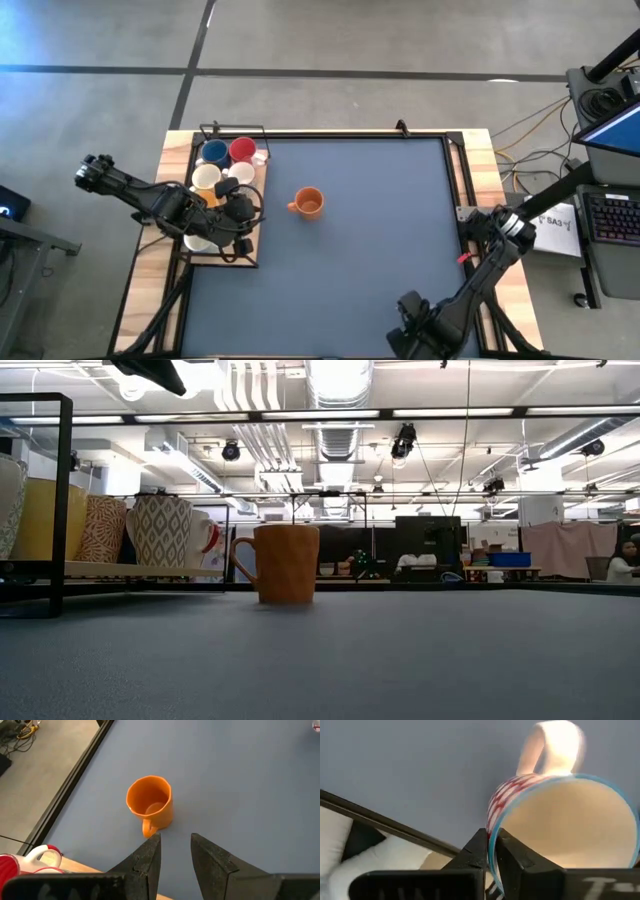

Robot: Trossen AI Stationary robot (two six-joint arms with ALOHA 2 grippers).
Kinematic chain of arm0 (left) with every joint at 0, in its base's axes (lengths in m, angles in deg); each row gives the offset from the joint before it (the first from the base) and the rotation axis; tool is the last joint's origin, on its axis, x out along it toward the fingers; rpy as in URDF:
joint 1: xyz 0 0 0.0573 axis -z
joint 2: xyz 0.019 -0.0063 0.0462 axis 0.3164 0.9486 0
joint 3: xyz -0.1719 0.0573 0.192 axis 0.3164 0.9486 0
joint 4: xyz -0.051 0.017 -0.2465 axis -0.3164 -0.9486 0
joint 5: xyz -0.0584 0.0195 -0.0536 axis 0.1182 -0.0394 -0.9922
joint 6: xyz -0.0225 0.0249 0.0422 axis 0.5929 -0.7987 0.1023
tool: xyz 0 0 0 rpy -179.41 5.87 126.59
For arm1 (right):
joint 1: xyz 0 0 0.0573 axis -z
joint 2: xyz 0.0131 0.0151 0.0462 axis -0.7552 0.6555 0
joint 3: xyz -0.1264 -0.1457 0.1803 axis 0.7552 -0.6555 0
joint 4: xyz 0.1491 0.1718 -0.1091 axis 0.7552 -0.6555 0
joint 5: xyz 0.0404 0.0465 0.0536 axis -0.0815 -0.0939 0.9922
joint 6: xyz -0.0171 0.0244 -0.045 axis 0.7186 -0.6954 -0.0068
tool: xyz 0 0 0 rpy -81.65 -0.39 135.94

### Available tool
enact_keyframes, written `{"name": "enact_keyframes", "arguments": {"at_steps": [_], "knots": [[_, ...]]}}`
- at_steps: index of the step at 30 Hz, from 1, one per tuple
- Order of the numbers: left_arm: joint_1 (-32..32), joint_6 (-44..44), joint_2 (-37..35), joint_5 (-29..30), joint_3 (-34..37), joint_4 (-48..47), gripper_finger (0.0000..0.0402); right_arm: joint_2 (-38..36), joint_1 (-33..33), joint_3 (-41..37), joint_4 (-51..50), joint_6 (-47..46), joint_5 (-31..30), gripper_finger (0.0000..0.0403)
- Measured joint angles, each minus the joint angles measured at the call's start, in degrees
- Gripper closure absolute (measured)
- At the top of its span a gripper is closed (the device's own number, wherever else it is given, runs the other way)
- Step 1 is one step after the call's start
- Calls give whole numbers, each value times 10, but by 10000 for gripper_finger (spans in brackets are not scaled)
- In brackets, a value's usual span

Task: Place coffee mugs
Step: Move the red patterned mug to the left center of the table

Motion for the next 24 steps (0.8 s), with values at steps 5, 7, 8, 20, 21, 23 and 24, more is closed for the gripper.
{"name": "enact_keyframes", "arguments": {"at_steps": [5, 7, 8, 20, 21, 23, 24], "knots": [[0, 0, 0, 0, 0, 0, 312, -4, 26, 0, -2, 75, -3, 388], [0, 0, 0, 0, 0, 1, 312, -4, 50, 0, -3, 127, -7, 388], [0, 0, 0, 0, 0, 1, 312, -4, 65, 0, -3, 160, -9, 388], [0, 2, 0, -1, 0, 2, 312, 0, 271, 0, 33, 552, -80, 389], [0, 2, 0, -1, 0, 2, 312, 1, 286, 0, 48, 579, -80, 389], [0, 3, 0, -1, 0, 2, 312, 2, 311, 0, 75, 629, -76, 389], [0, 4, 0, -1, 0, 2, 312, 5, 323, 0, 89, 650, -76, 389]]}}
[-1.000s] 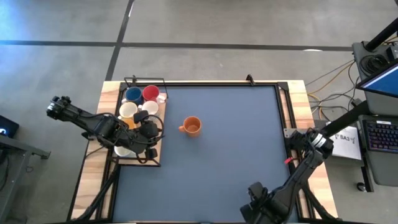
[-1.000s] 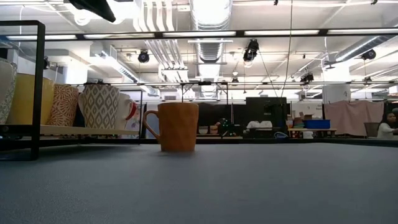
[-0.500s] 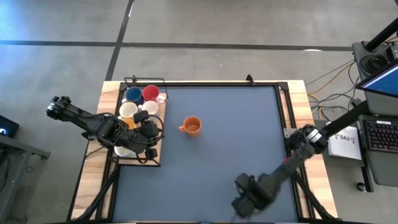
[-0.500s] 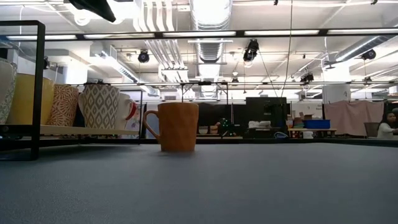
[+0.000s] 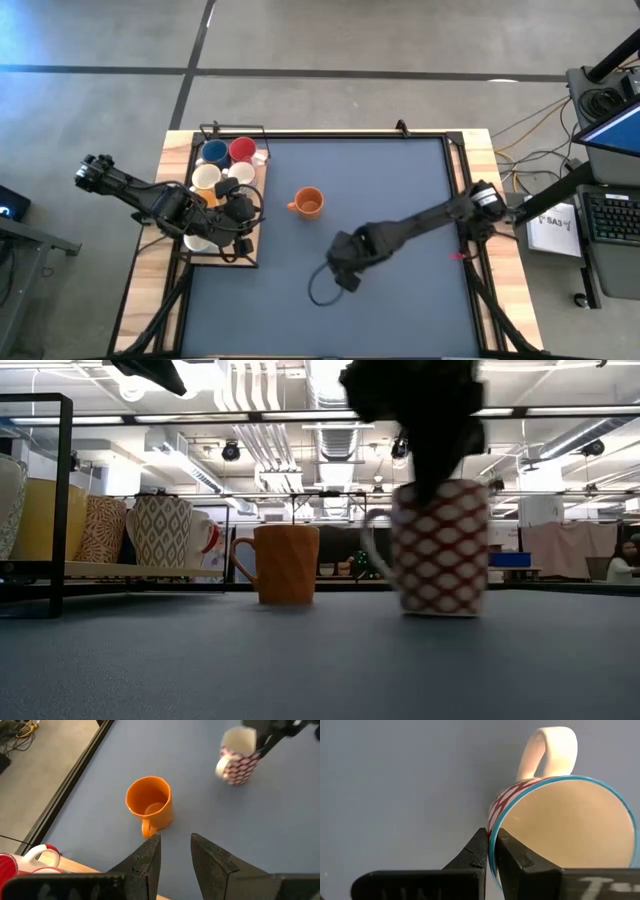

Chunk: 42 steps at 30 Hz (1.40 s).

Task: Place coffee mugs
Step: Move the red patterned mug to the left center of the table, then put the red patterned mug on the shelf

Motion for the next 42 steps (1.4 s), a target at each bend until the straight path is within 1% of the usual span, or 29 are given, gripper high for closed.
{"name": "enact_keyframes", "arguments": {"at_steps": [5, 10, 18, 27, 30, 36, 39, 42], "knots": [[0, 7, 0, 0, 0, 0, 312, 3, 46, 0, 41, 81, 0, 389], [0, 14, 0, 0, 0, 0, 312, 3, 73, 0, 79, 144, -11, 390], [0, 30, 0, 0, 0, 0, 312, 3, 97, 0, 141, 217, -9, 390], [0, 44, 2, 0, 0, 0, 312, 7, 106, 0, 168, 262, -9, 389], [0, 44, 6, 0, 0, 0, 312, 16, 104, 0, 171, 278, -9, 377], [0, 43, 29, 0, 0, 3, 312, 31, 104, 0, 174, 281, -7, 331], [0, 38, 44, 0, 0, 4, 312, 23, 104, 0, 167, 281, -8, 310], [0, 8, 60, 1, 0, 9, 312, 4, 102, 0, 164, 281, -7, 295]]}}
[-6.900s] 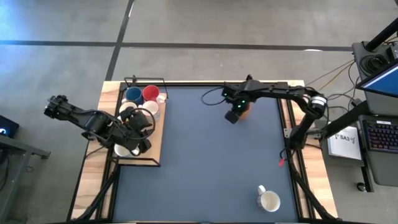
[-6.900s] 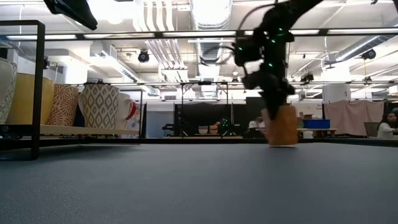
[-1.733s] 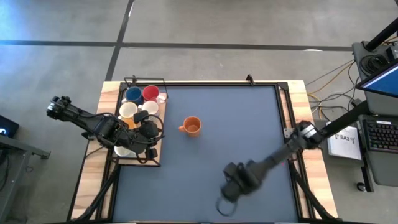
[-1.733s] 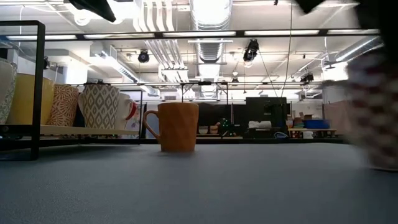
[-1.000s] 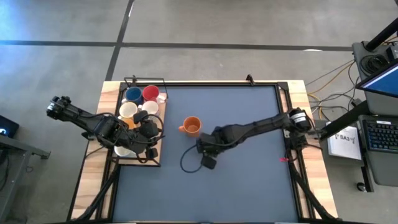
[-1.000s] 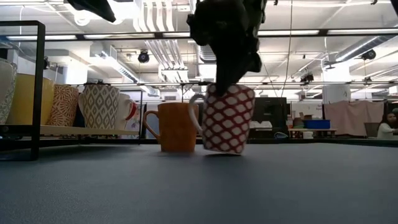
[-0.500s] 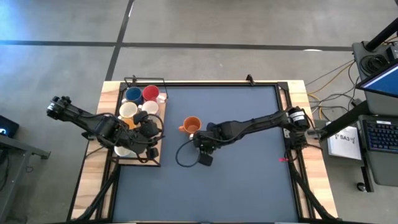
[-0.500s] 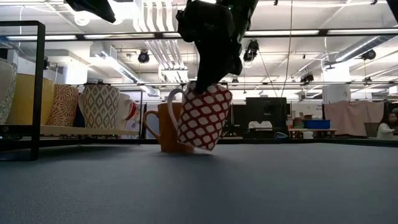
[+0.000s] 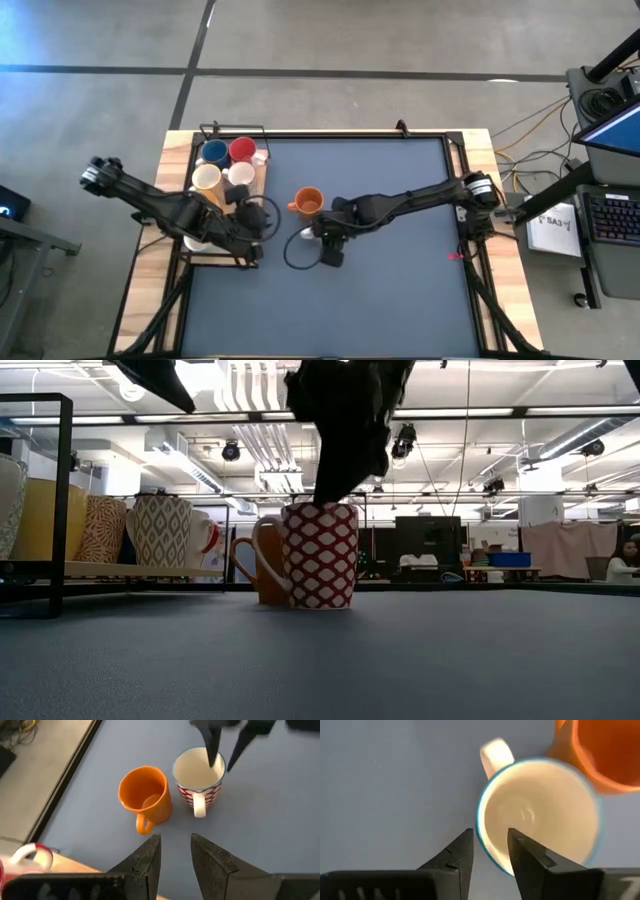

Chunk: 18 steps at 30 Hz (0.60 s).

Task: Place coffee mugs
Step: Put the red patterned mug on the shelf

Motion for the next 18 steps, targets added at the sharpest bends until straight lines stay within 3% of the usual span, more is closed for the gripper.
{"name": "enact_keyframes", "arguments": {"at_steps": [6, 18], "knots": [[0, -85, 33, 0, 0, 53, 312, -33, -5, 0, -12, 0, 0, 279], [-2, -243, 121, -50, 0, 178, 312, -81, -24, 0, -165, -42, -36, 277]]}}
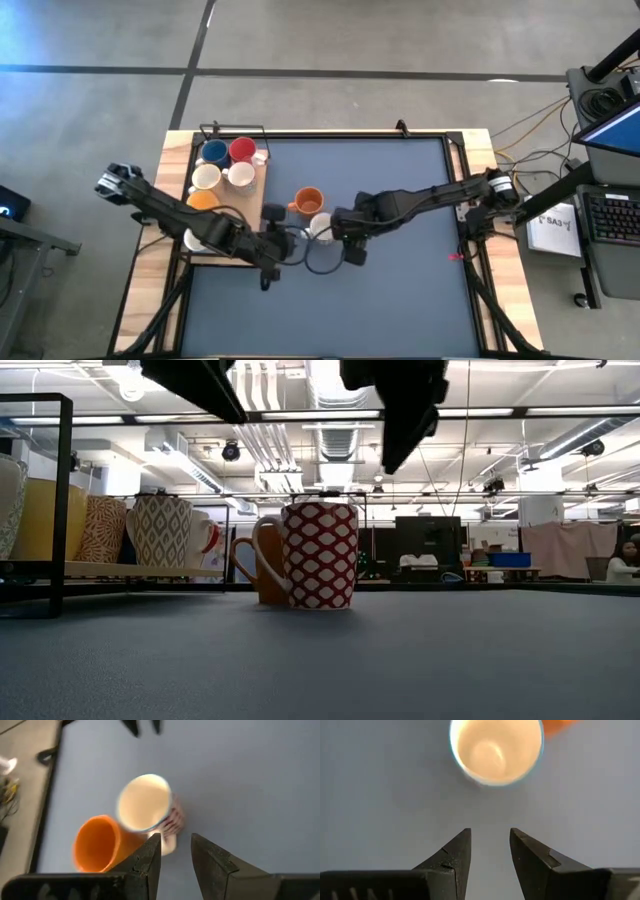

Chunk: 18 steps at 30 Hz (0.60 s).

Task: Place coffee mugs
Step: Put the red patterned mug on the shelf

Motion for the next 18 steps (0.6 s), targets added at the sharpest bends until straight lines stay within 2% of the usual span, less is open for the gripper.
{"name": "enact_keyframes", "arguments": {"at_steps": [4, 12, 18], "knots": [[-5, -47, 33, -40, 0, 33, 312, 0, -11, 0, -36, -22, -13, 277], [-42, -85, 82, -62, 0, 98, 312, -1, -20, -7, -99, -43, -31, 277], [-79, -99, 107, -148, 0, 112, 312, -1, -20, -15, -196, -90, -78, 277]]}}
